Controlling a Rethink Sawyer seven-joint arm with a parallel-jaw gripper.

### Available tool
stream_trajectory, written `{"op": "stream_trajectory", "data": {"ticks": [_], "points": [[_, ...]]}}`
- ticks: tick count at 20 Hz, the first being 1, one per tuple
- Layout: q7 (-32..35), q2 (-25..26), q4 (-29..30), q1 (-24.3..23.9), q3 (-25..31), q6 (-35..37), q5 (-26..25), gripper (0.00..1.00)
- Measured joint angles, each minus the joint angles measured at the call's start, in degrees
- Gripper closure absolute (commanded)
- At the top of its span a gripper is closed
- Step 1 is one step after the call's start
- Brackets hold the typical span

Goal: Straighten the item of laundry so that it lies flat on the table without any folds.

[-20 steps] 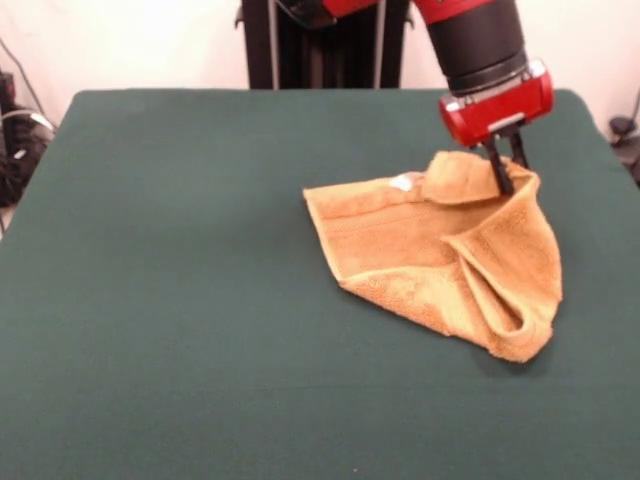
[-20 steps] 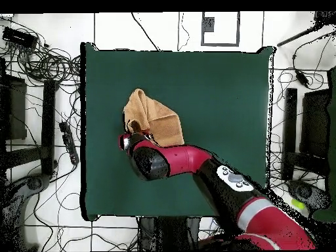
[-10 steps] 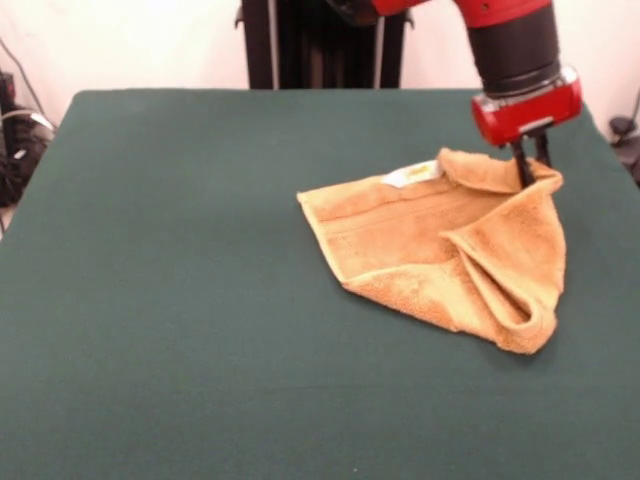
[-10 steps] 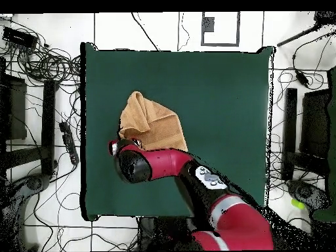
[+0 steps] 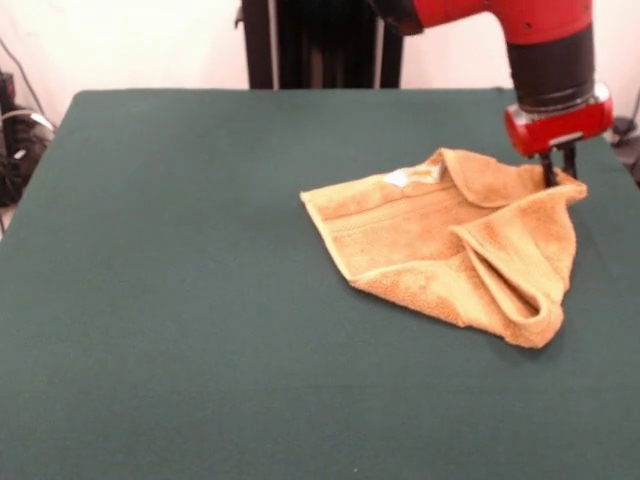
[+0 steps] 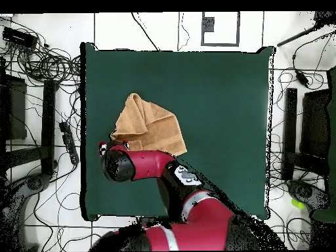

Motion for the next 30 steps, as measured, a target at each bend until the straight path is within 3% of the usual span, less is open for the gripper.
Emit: {"op": "stream_trajectory", "data": {"ticks": [5,14,30], "points": [[0.0,0.0,-0.1,2.2,-1.6,-2.3,1.5,1.00],[0.0,-1.6,0.5,-0.3,-1.9,-2.3,1.5,1.00],[0.0,-3.2,0.5,1.0,-5.4,-2.3,1.5,1.00]]}}
